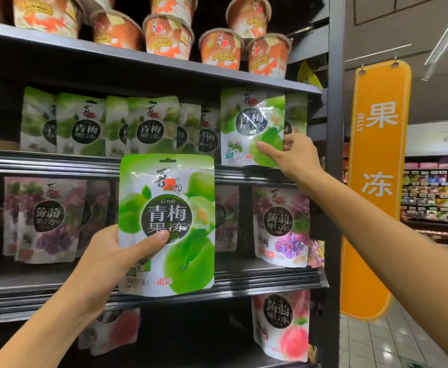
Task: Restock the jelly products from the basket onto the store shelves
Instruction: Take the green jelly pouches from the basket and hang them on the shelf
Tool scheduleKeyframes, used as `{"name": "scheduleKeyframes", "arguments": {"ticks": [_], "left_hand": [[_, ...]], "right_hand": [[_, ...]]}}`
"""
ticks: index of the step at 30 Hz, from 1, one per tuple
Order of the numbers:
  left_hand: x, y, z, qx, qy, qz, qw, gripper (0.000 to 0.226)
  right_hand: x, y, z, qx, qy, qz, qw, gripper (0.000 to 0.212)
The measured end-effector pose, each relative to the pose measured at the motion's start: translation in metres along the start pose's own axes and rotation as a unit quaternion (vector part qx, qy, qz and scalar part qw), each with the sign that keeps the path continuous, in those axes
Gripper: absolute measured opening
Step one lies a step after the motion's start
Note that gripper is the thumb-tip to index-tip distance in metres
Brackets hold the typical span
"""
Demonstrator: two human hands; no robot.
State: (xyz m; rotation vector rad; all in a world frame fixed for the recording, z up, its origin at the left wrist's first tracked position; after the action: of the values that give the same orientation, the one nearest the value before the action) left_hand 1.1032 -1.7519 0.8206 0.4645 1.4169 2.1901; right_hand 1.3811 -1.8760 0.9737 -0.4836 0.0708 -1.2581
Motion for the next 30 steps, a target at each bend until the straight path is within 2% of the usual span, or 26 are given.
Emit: {"name": "scheduleKeyframes", "arguments": {"ticks": [5, 10, 15, 21, 24, 27, 29, 30], "left_hand": [[-0.002, 0.001, 0.002, 0.0, 0.002, -0.006, 1.0, 0.036], [-0.006, 0.002, 0.002, 0.007, -0.011, -0.006, 1.0, 0.038], [-0.008, 0.003, 0.002, 0.0, -0.011, 0.005, 1.0, 0.043], [-0.01, 0.012, 0.009, -0.002, -0.017, -0.003, 1.0, 0.05], [-0.016, 0.023, 0.014, -0.005, -0.024, -0.016, 1.0, 0.046], [-0.027, 0.04, 0.021, -0.004, -0.016, -0.014, 1.0, 0.042], [-0.033, 0.056, 0.03, -0.006, -0.013, -0.019, 1.0, 0.041], [-0.035, 0.064, 0.035, -0.006, -0.012, -0.023, 1.0, 0.037]], "right_hand": [[0.004, 0.002, -0.007, -0.041, 0.014, -0.107, 0.993, 0.07], [-0.005, 0.007, 0.002, -0.072, -0.022, -0.093, 0.993, 0.062], [-0.008, 0.006, 0.002, -0.07, -0.02, -0.109, 0.991, 0.059], [-0.006, 0.011, 0.001, -0.076, -0.029, -0.088, 0.993, 0.063], [-0.005, 0.012, -0.006, -0.047, 0.02, -0.073, 0.996, 0.055], [-0.003, -0.001, -0.017, 0.059, 0.08, -0.099, 0.99, 0.032], [-0.002, -0.015, -0.024, 0.08, 0.043, -0.012, 0.996, 0.019], [-0.003, -0.024, -0.029, 0.053, -0.015, 0.079, 0.995, 0.025]]}}
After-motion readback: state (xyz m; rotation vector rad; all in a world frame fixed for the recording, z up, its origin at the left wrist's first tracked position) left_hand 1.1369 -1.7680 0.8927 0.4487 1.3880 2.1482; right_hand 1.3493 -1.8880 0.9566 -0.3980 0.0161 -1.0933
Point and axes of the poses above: each hand's wrist, its own z-axis towards the middle knuckle, its own x-axis out of the back of the hand, y = z × x, the point moved 1 cm from there along z, towards the middle knuckle, and after that the axes turned 14 degrees about x, right-handed, at the moved point
